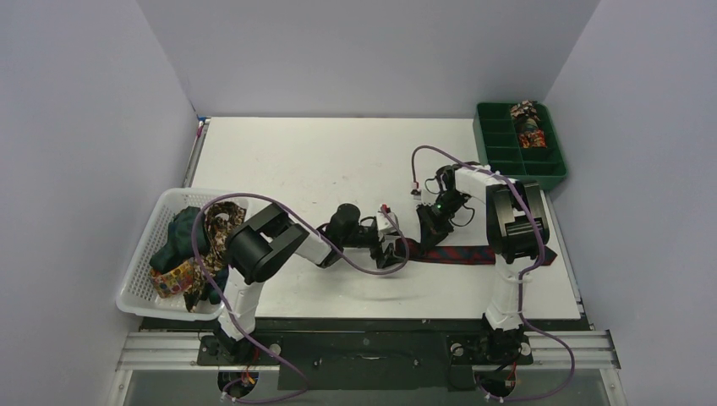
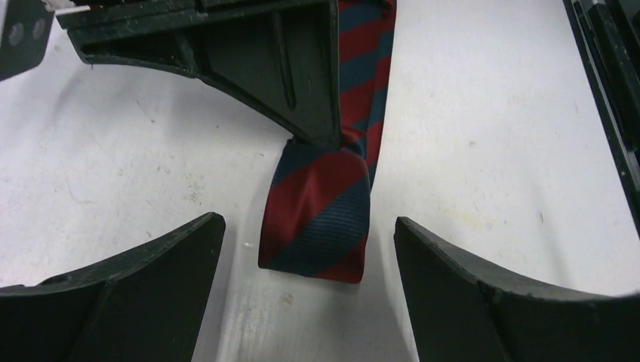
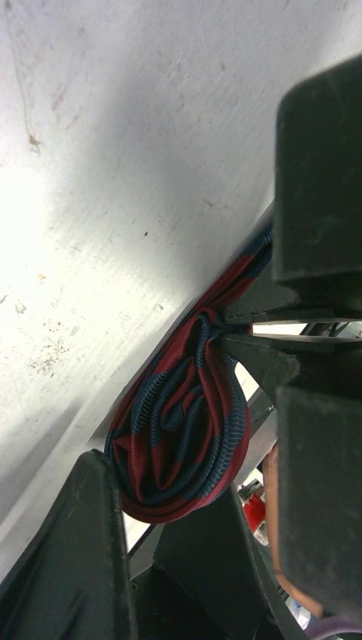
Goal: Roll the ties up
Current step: Roll the tie at the center of the board.
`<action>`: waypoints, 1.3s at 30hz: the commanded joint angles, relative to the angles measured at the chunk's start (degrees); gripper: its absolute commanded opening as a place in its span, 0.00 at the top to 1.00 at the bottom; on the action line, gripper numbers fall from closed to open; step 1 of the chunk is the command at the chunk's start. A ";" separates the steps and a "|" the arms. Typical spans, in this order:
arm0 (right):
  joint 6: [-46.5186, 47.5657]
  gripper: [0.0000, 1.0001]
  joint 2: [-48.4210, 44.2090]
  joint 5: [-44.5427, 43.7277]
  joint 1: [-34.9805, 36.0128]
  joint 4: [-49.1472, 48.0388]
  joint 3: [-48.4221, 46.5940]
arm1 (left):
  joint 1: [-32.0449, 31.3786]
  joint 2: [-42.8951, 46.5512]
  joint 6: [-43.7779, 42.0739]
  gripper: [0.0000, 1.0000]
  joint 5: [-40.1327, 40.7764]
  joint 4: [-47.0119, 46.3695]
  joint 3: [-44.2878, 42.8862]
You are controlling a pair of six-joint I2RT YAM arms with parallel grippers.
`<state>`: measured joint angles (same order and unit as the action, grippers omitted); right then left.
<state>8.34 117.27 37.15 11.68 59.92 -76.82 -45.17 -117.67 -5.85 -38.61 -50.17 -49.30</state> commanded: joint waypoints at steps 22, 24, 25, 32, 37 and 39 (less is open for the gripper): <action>-0.40 1.00 3.01 -16.39 3.97 -8.15 2.65 | -3.27 -13.69 12.83 0.42 1.08 -33.31 -1.74; -0.47 1.00 2.84 -16.53 3.96 -8.34 2.93 | -1.65 -10.79 12.14 0.37 0.41 -33.41 2.01; -0.54 1.00 2.73 -16.51 3.96 -8.42 3.15 | -1.27 -9.84 11.72 0.34 -0.05 -33.04 4.38; -0.55 1.00 2.61 -16.36 4.41 -8.86 3.58 | 0.49 -6.64 10.45 0.40 -1.10 -31.32 6.71; -0.07 1.00 2.61 -16.29 4.58 -8.70 3.58 | 0.42 -6.21 10.62 0.50 -0.98 -30.13 3.92; 0.19 1.00 2.61 -16.29 4.65 -8.61 3.57 | 0.51 -5.50 10.51 0.57 -1.69 -29.29 3.10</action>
<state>5.30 116.44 33.34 14.41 59.64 -76.75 -44.64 -126.72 5.08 -38.26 -79.11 -43.64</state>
